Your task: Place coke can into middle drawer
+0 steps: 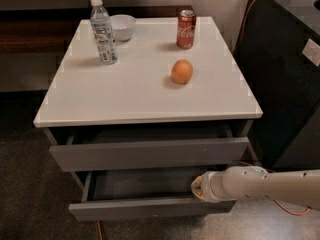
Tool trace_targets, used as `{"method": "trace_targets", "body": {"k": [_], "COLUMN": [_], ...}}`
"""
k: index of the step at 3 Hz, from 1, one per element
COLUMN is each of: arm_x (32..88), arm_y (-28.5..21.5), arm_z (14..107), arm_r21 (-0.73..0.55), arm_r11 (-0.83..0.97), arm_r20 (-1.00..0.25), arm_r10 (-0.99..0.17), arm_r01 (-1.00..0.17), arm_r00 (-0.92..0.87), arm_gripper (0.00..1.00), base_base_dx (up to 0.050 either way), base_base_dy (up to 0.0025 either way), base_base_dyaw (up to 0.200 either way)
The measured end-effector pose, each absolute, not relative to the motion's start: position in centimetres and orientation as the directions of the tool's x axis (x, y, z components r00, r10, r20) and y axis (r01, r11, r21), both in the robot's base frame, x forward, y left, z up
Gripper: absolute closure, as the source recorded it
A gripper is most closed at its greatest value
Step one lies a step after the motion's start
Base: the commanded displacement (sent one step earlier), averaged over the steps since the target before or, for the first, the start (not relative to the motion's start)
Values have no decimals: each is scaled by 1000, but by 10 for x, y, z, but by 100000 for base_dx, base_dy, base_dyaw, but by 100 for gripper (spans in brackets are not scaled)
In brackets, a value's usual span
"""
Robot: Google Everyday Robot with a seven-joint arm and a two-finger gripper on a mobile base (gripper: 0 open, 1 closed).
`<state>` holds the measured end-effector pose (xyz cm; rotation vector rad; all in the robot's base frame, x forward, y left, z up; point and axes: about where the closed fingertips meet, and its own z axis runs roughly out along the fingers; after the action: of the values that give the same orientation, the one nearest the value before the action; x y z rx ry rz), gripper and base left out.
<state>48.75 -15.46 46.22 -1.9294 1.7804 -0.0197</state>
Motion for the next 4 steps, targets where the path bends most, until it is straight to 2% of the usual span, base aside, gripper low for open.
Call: {"method": "trace_targets", "body": {"k": [2,4], "arm_x": [498,483], "arm_y": [-166,-156], "arm_z": [447,433], "arm_r21": [-363,-317], "arm_r11": [-9,-22], "arm_r20": [-299,-307], "arm_r10": [-946,-943], "arm_r01": [-932,-948], "arm_r00": [125,125], "arm_gripper": [100,100], "base_base_dx": [0,0], "base_base_dy": [0,0], "base_base_dyaw": [0,0]}}
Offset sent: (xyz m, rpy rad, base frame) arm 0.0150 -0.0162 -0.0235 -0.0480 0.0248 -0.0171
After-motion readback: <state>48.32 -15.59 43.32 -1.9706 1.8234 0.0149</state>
